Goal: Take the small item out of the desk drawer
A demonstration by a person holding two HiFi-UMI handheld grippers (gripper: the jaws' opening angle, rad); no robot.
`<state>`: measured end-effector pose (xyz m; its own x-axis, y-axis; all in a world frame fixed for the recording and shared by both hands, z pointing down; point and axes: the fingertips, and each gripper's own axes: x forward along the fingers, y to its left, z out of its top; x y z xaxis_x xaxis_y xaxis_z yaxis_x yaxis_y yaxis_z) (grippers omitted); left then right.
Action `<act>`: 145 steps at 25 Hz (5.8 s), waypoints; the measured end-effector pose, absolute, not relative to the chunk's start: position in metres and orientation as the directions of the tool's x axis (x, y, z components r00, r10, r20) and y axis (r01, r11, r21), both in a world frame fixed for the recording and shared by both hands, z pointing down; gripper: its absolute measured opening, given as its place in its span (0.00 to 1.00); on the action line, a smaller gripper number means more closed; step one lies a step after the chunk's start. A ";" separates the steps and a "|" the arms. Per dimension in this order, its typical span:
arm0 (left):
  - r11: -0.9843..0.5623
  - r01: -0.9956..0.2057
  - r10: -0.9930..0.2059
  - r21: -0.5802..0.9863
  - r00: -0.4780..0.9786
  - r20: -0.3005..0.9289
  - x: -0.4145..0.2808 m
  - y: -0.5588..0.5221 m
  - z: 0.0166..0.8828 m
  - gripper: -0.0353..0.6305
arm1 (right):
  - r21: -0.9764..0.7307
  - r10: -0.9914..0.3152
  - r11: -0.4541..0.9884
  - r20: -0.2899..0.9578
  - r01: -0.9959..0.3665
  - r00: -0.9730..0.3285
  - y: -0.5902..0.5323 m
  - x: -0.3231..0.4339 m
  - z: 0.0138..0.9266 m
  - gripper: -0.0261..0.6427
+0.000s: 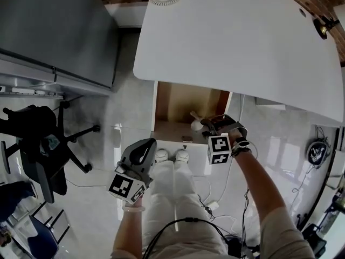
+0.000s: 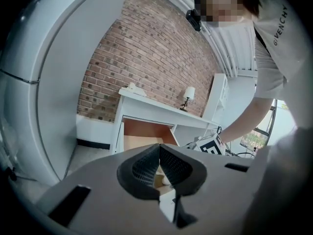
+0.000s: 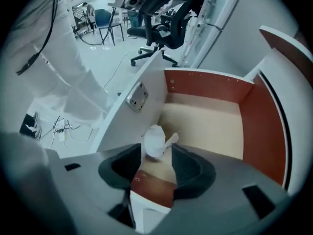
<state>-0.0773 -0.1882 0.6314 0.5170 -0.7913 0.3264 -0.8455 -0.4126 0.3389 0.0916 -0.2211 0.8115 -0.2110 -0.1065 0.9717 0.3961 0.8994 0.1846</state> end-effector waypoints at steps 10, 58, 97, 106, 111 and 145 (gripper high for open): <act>-0.399 -0.860 -0.802 0.318 0.495 0.333 -0.083 -0.196 0.652 0.06 | 0.089 -0.061 0.806 0.996 0.585 -0.068 -0.234 0.093 0.852 0.38; -0.408 -0.849 -0.791 0.335 0.512 0.335 -0.078 -0.208 0.626 0.06 | 0.188 -0.154 0.982 0.881 0.031 -0.447 -0.222 0.052 0.725 0.29; -0.466 -0.845 -0.836 0.261 0.518 0.184 -0.075 -0.202 0.462 0.06 | 0.002 -0.543 0.769 0.530 -0.639 -0.652 -0.221 0.088 0.487 0.29; -0.468 -0.855 -0.856 0.223 0.501 0.123 -0.083 -0.202 0.419 0.06 | 0.001 -0.592 0.741 0.473 -0.671 -0.653 -0.221 0.094 0.454 0.29; -0.464 -0.863 -0.868 0.201 0.488 0.090 -0.093 -0.200 0.398 0.06 | 0.006 -0.614 0.734 0.433 -0.679 -0.660 -0.219 0.091 0.434 0.29; -0.332 -0.938 -0.943 0.101 0.333 -0.013 -0.167 -0.166 0.342 0.06 | 0.022 -0.751 0.632 0.265 -0.774 -0.605 -0.211 0.119 0.362 0.29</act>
<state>-0.1668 -0.1660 0.3419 0.3326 -0.9430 -0.0133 -0.9377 -0.3322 0.1014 0.1187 -0.2106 0.3619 -0.6054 -0.7506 0.2648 -0.7744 0.6323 0.0221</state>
